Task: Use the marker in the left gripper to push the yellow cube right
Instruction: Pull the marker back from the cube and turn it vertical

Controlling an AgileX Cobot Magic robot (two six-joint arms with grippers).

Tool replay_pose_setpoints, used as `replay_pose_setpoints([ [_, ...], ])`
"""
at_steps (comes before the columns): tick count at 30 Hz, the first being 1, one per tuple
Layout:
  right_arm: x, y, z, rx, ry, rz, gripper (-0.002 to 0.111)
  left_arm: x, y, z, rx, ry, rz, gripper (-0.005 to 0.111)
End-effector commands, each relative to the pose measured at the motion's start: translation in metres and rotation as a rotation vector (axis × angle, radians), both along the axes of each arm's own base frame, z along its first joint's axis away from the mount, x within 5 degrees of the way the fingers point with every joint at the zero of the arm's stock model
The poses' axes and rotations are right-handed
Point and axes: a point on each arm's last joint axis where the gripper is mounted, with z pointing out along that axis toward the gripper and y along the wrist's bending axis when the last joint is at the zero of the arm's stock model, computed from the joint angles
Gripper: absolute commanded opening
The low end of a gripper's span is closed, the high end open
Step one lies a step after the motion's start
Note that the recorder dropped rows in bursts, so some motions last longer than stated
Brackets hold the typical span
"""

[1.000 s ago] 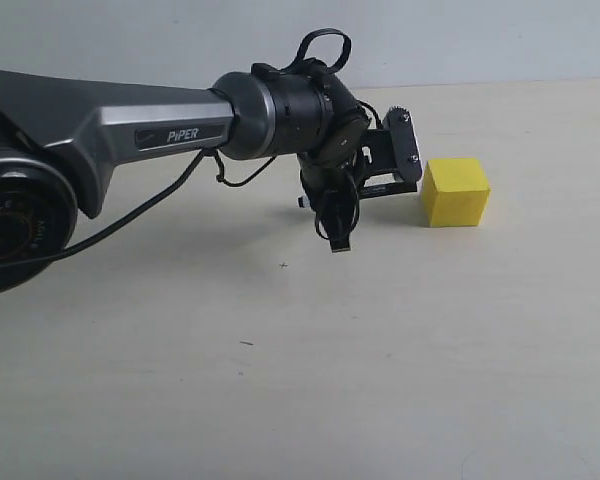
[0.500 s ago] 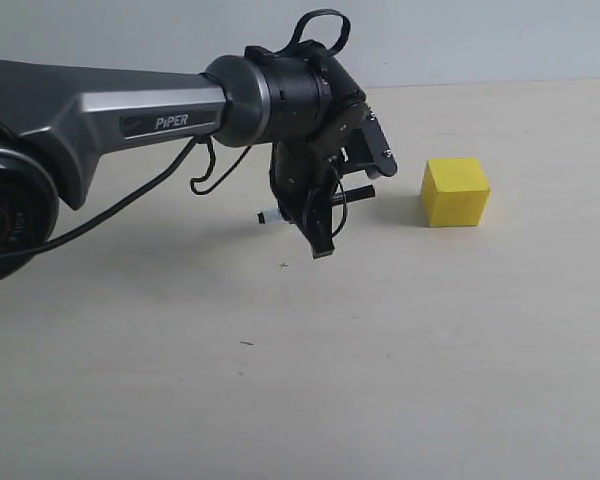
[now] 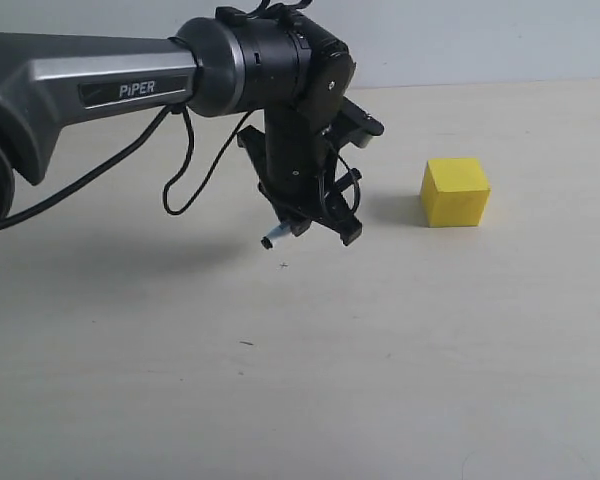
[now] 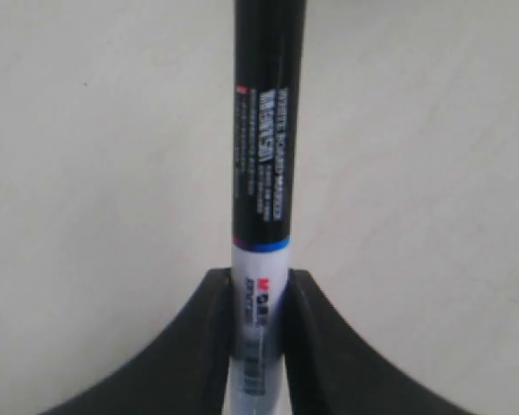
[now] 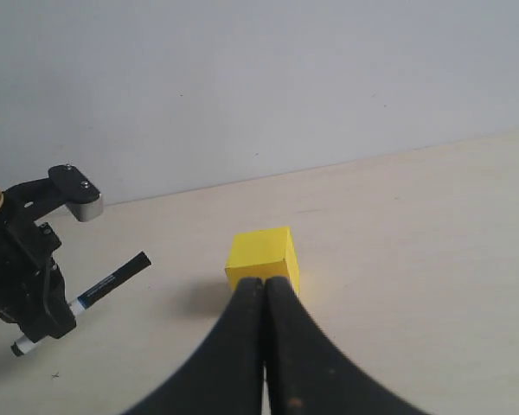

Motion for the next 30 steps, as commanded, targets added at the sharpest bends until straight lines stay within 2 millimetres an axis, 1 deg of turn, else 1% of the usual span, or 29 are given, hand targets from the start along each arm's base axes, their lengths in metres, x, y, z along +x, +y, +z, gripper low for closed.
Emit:
replay_pose_setpoints([
  [1,0.0,0.0,-0.001,-0.008,-0.003,0.0,0.0,-0.006,0.005,0.013,-0.04,0.018,0.085,0.0],
  [6,0.0,0.0,-0.001,-0.008,-0.003,0.0,0.0,-0.017,0.013,0.022,-0.085,0.017,0.162,0.0],
  [13,0.0,0.0,-0.001,-0.008,-0.003,0.0,0.0,-0.036,0.027,0.04,-0.255,-0.01,0.41,0.0],
  [16,0.0,0.0,-0.001,-0.008,-0.003,0.0,0.0,-0.041,0.031,0.049,-0.333,-0.024,0.526,0.0],
  [19,0.0,0.0,-0.001,-0.008,-0.003,0.0,0.0,-0.044,0.031,0.056,-0.382,-0.014,0.584,0.0],
  [26,0.0,0.0,-0.001,-0.008,-0.003,0.0,0.0,-0.047,0.03,0.054,-0.412,0.039,0.681,0.0],
  [30,0.0,0.0,-0.001,-0.008,-0.003,0.0,0.0,-0.048,0.031,0.053,-0.418,0.061,0.767,0.0],
])
